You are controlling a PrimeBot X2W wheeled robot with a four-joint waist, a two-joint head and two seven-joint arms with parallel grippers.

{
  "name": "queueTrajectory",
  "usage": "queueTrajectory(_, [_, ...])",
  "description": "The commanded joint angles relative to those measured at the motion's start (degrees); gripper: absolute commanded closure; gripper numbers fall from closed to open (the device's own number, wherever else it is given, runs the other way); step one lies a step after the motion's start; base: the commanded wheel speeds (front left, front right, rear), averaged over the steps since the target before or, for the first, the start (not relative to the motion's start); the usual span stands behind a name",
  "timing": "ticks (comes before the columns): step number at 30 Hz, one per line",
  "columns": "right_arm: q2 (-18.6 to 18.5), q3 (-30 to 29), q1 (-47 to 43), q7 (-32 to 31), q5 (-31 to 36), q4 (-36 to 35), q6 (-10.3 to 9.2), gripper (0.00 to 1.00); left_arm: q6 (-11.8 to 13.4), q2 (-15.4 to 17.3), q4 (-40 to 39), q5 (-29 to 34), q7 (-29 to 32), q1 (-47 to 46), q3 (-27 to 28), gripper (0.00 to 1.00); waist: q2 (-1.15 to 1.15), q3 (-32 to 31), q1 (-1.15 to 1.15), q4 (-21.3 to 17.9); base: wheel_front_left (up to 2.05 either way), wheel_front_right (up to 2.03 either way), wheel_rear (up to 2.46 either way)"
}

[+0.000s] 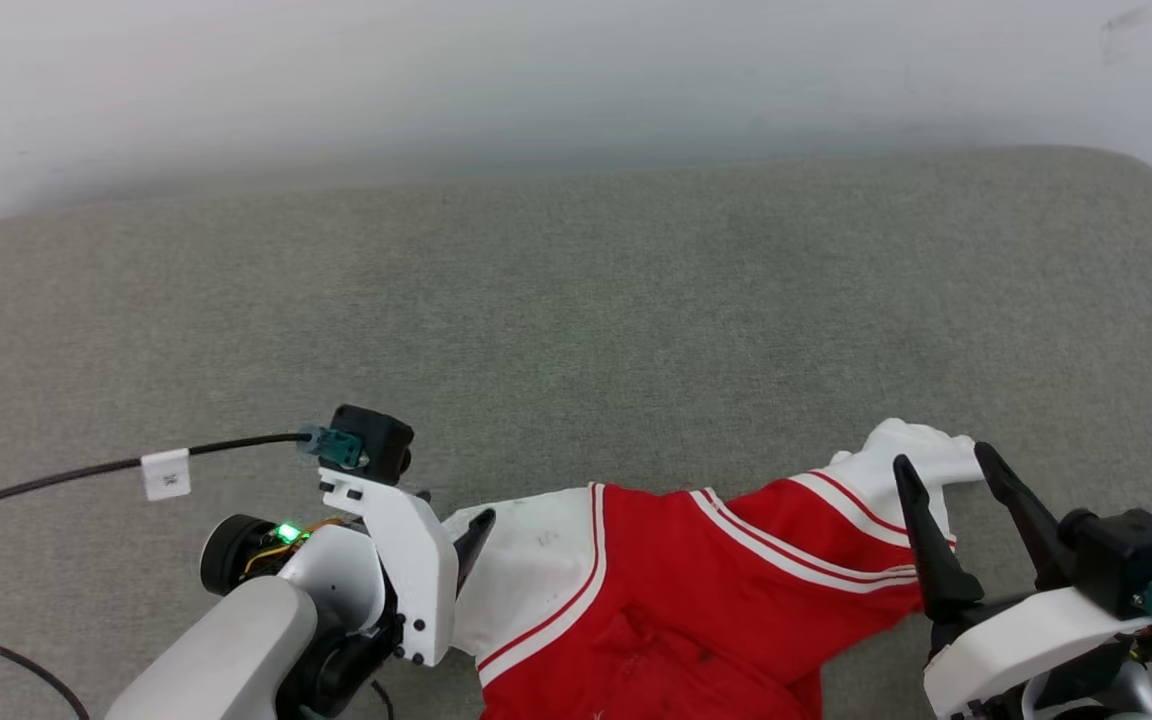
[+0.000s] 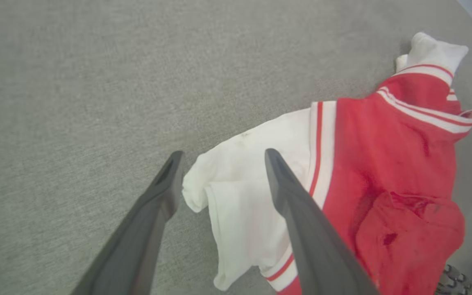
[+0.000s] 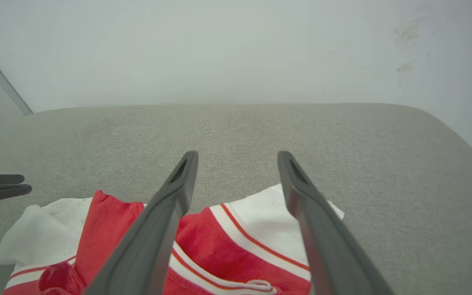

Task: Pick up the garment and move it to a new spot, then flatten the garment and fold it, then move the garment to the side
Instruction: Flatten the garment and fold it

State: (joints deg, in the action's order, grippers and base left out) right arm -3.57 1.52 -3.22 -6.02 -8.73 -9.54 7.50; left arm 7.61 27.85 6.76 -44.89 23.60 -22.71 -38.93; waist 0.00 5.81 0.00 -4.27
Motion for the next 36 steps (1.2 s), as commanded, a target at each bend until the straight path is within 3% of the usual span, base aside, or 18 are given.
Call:
queueTrajectory(1, [0.2,0.3,0.8,0.1,-0.4,-0.1,-0.02,0.0,-0.2,0.4,0.5,-0.5,1.6,-0.9,-0.5,0.0,0.0,2.0,0.0,-1.8,0.0,0.0,0.0])
queueTrajectory(8, [0.6,1.2,1.9,0.7,-0.8,1.0,-0.02,0.0,-0.5,2.6,5.2,-1.9,13.6,-3.0,-3.8,0.0,0.0,4.8,0.0,-3.9,0.0,0.0,0.0])
queueTrajectory(13, [0.7,1.6,2.3,1.0,-1.4,1.6,-0.02,0.0,-1.1,2.0,9.5,-3.4,19.3,-2.1,-6.2,0.0,0.0,5.6,0.0,-4.4,0.0,0.0,0.0])
queueTrajectory(15, [0.7,1.8,2.2,1.0,-1.8,1.9,-0.02,0.0,-1.5,1.4,10.9,-3.7,20.4,-1.6,-7.3,0.61,0.0,5.6,0.0,-4.6,0.0,0.0,0.0])
queueTrajectory(16, [0.7,1.7,2.3,1.1,-2.0,2.1,-0.02,0.0,-1.6,1.1,11.4,-3.7,20.3,-1.4,-7.5,1.0,0.0,5.5,0.0,-4.6,0.0,0.0,0.0])
queueTrajectory(24, [0.7,-0.2,1.3,-0.3,-3.9,3.5,-0.02,0.0,-1.4,-0.1,11.2,-0.1,8.4,-2.4,-5.2,1.0,0.0,2.6,0.0,-2.8,0.0,0.0,0.0])
queueTrajectory(36, [-1.9,-7.5,3.5,-10.6,-10.5,11.6,-0.02,0.0,4.7,2.7,3.7,3.2,-8.1,1.3,1.4,1.0,0.0,-1.6,0.0,1.2,0.0,0.0,0.0])
